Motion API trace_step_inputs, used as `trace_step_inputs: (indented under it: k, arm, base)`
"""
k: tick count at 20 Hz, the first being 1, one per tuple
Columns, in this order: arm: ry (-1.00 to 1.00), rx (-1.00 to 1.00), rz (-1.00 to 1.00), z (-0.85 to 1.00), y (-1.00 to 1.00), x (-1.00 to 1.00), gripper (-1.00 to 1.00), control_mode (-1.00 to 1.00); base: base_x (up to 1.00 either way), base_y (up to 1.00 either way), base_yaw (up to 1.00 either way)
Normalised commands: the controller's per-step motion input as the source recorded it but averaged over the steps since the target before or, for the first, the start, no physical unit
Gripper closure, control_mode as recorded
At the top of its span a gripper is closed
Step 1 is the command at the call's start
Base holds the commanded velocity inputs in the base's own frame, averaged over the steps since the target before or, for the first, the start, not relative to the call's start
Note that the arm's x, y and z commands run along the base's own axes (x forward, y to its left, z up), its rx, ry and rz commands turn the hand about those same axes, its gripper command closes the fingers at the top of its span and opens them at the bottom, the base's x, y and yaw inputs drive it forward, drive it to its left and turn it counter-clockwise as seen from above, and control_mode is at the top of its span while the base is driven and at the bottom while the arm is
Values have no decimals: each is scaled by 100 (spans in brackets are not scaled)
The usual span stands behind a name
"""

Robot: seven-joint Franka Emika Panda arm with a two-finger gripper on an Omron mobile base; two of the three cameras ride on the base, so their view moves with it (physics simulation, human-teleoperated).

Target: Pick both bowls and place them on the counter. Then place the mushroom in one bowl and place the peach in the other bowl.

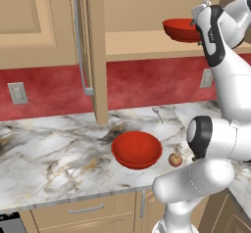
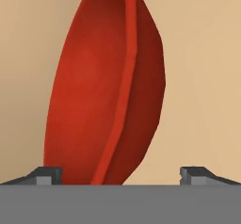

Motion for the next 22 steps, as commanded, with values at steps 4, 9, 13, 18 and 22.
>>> trace_step_inputs:
  k: [4, 9, 13, 18, 22]
  arm:
    - [0, 0, -1, -12, 0, 11, -100, -100]
    - [0, 0, -1, -10, 0, 19, -100, -100]
    - [0, 0, 0, -10, 0, 27, -100, -100]
    - [0, 0, 0, -10, 0, 31, -100, -100]
    - [1, 0, 0, -15, 8, 37, -100, -100]
  base:
    - [0, 0, 0]
    - [0, 0, 0]
    - [0, 0, 0]
    - [0, 0, 0]
    - [0, 0, 0]
